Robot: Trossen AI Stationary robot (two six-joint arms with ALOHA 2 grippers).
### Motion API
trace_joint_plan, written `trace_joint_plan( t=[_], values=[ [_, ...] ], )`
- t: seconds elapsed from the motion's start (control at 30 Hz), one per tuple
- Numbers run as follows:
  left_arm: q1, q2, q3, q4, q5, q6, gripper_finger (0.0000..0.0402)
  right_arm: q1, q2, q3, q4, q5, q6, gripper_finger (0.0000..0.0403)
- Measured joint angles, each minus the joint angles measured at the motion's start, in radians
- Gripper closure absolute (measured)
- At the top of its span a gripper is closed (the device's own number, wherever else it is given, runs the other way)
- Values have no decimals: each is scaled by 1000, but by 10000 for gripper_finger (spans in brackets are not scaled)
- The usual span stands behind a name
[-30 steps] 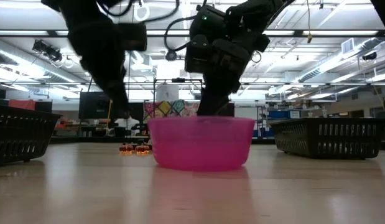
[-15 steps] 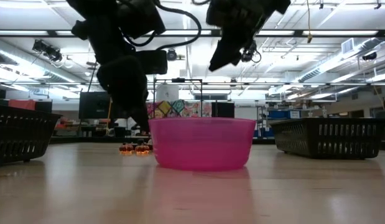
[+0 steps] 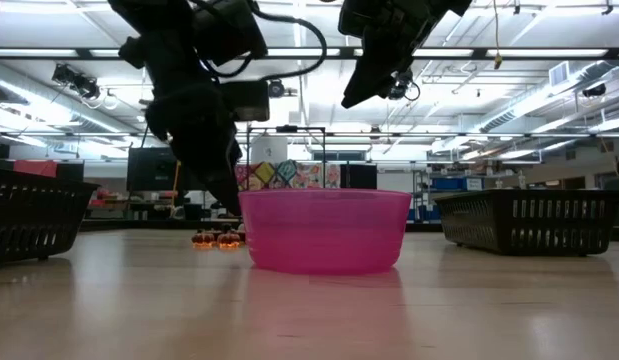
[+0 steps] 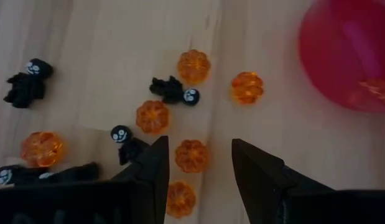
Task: Sort Halloween decoration
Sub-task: Put the orange pumpkin toy into the pink bowl
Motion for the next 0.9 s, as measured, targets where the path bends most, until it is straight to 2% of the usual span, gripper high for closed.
trace_joint_plan(
  t=[0.33, 0.57, 0.9],
  values=[
    [0, 97, 2, 14, 13, 2, 253, 0, 1, 0, -7, -12, 1, 274],
    [-3, 112, 3, 24, 7, 21, 257, 0, 1, 0, -9, -18, 1, 274],
    [-3, 114, 2, 23, 11, 47, 343, 0, 2, 0, -9, -18, 1, 274]
  ],
)
